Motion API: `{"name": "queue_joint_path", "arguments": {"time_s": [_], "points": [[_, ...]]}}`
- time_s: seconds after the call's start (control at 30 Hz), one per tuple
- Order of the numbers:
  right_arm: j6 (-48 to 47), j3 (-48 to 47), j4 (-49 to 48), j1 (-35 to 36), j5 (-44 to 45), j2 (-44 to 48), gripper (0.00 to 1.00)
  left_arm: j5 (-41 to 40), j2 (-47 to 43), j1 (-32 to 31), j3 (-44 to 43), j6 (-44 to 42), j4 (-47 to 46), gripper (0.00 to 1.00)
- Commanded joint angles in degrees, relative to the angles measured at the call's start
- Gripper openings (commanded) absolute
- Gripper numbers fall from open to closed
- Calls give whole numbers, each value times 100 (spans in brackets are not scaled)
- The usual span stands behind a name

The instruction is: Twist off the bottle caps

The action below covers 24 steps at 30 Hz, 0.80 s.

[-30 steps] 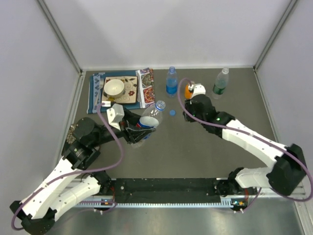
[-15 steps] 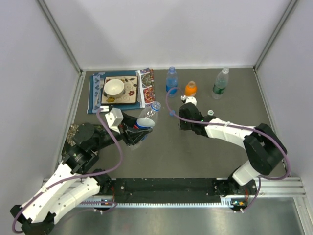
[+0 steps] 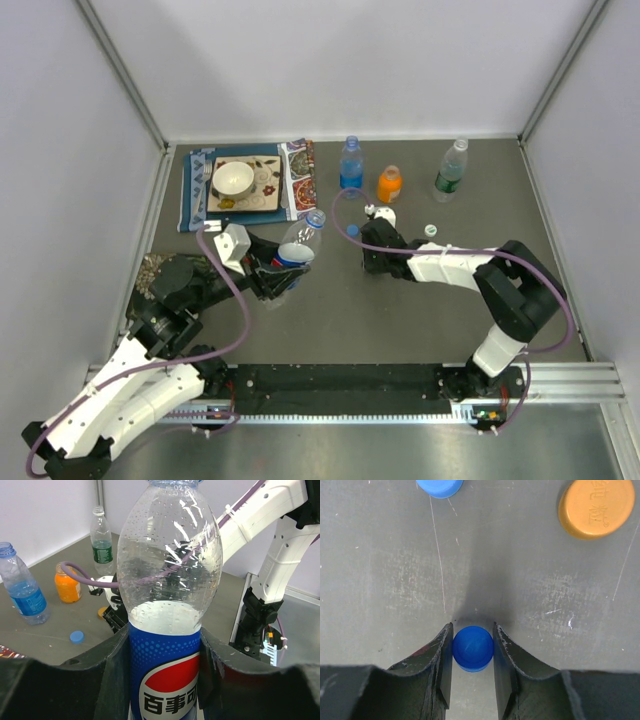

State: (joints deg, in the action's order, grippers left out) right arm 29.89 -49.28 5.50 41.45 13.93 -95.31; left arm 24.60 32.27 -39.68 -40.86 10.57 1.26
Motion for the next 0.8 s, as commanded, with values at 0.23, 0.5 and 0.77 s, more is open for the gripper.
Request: {"name": "queue_joint_path", "arguments": {"time_s": [0.23,0.5,0.77], "points": [[228,102,302,214,-40,-120,37,-78,-168,22,140,121,-284,50],[289,120,364,241,13,-94,45,-69,-213,22,193,156,-284,51],[-88,-871,1040,214,513,977,62,-52,-248,22,210,165,-275,51]]}}
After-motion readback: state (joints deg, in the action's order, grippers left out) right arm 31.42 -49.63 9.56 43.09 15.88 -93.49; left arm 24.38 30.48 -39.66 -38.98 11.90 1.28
